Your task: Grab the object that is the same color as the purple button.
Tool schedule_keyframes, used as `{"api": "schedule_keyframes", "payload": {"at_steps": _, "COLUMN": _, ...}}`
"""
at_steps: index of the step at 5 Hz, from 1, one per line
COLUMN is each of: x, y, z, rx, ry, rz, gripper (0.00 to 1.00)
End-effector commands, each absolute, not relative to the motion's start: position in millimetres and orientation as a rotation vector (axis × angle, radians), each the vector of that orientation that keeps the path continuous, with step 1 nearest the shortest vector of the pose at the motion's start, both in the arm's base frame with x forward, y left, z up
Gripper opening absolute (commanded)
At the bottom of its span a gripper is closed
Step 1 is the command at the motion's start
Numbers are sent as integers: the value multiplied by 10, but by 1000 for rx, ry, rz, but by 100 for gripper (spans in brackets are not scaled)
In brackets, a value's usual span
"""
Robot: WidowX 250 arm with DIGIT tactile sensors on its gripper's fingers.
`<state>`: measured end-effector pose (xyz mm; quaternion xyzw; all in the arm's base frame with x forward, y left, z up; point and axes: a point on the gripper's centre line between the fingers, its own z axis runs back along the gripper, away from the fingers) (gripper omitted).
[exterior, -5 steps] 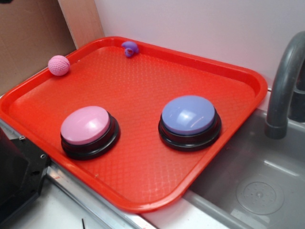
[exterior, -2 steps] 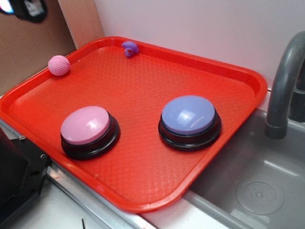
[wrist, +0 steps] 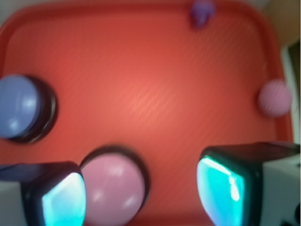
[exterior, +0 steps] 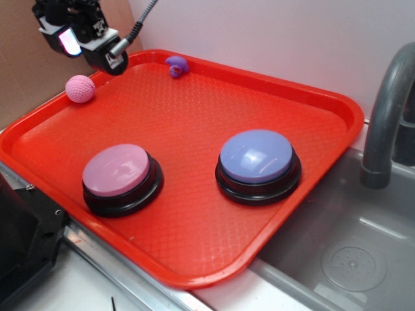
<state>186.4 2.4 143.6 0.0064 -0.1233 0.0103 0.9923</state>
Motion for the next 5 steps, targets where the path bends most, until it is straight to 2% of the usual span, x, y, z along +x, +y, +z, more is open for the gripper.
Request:
{"api": "schedule_keyframes", "payload": {"at_steps": 1, "x": 1911, "y": 247, "z": 1525, "rx": 14, "ry": -315, "rz": 107, "gripper": 100}}
{"api": "schedule_keyframes", "payload": {"at_steps": 3, "x": 1911, "y": 247, "z": 1525, "rx": 14, "ry": -315, "rz": 107, "gripper": 100}}
{"api": "schedule_keyframes", "payload": {"at_steps": 5, "x": 2208, "y": 733, "z": 1228, "rx": 73, "ry": -324, "rz": 224, "gripper": 100}}
